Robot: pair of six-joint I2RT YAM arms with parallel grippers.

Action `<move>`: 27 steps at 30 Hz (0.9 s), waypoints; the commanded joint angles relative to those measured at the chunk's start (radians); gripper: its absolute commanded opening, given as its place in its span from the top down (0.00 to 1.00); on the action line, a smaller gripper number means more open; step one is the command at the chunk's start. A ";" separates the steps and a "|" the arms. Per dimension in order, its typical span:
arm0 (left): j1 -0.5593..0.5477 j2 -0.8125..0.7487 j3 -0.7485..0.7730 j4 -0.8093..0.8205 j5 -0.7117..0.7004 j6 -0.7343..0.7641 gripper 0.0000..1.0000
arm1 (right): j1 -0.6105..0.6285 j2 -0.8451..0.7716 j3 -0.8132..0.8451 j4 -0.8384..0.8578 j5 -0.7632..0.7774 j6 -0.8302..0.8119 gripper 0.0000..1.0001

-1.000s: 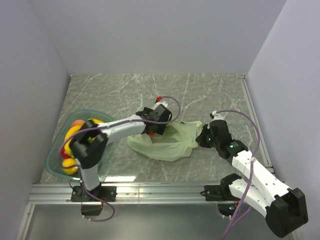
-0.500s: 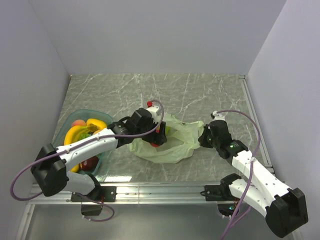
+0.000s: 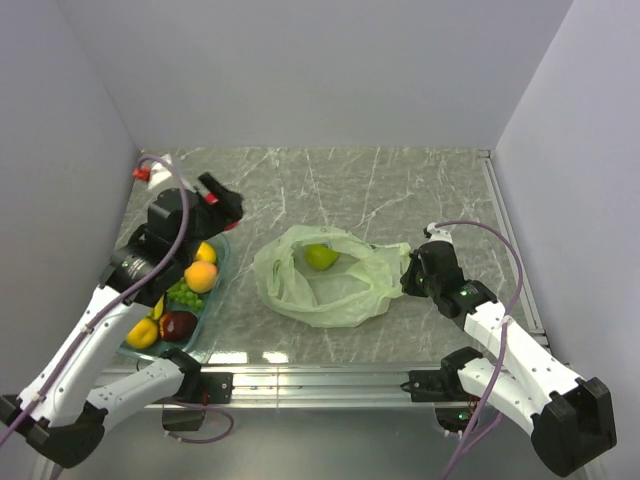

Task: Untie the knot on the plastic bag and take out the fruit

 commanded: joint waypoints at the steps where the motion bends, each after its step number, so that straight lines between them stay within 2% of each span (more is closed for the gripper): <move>1: 0.083 -0.006 -0.025 -0.358 -0.240 -0.186 0.42 | -0.008 -0.021 0.023 0.003 0.023 -0.004 1.00; 5: 0.221 -0.033 -0.147 -0.470 -0.274 -0.279 0.39 | -0.008 -0.020 0.020 0.009 0.015 -0.004 1.00; 9: 0.367 -0.088 -0.240 -0.458 -0.238 -0.257 0.36 | -0.008 -0.011 0.021 0.016 0.003 -0.005 1.00; 10: 0.413 -0.098 -0.249 -0.455 -0.231 -0.261 0.30 | -0.006 -0.007 0.023 0.016 0.001 -0.005 1.00; 11: 0.430 -0.105 -0.247 -0.473 -0.233 -0.269 0.10 | -0.008 -0.006 0.024 0.016 0.000 -0.008 1.00; 13: 0.448 -0.118 -0.240 -0.480 -0.240 -0.266 0.01 | -0.006 -0.007 0.028 0.013 0.003 -0.013 1.00; 19: 0.459 -0.107 -0.201 -0.489 -0.242 -0.241 0.01 | -0.008 -0.023 0.028 0.003 0.009 -0.028 1.00; 21: 0.459 -0.119 -0.191 -0.451 -0.187 -0.171 0.01 | -0.008 -0.026 0.032 -0.002 0.011 -0.034 1.00; 23: 0.459 -0.130 -0.183 -0.351 -0.009 -0.073 0.01 | -0.008 -0.026 0.034 0.000 0.012 -0.038 1.00; 26: 0.406 -0.119 -0.165 -0.245 0.262 -0.063 0.01 | -0.008 -0.015 0.040 0.003 0.014 -0.042 1.00; 27: 0.363 -0.095 -0.157 -0.222 0.290 -0.069 0.01 | -0.008 -0.006 0.043 0.003 0.011 -0.041 1.00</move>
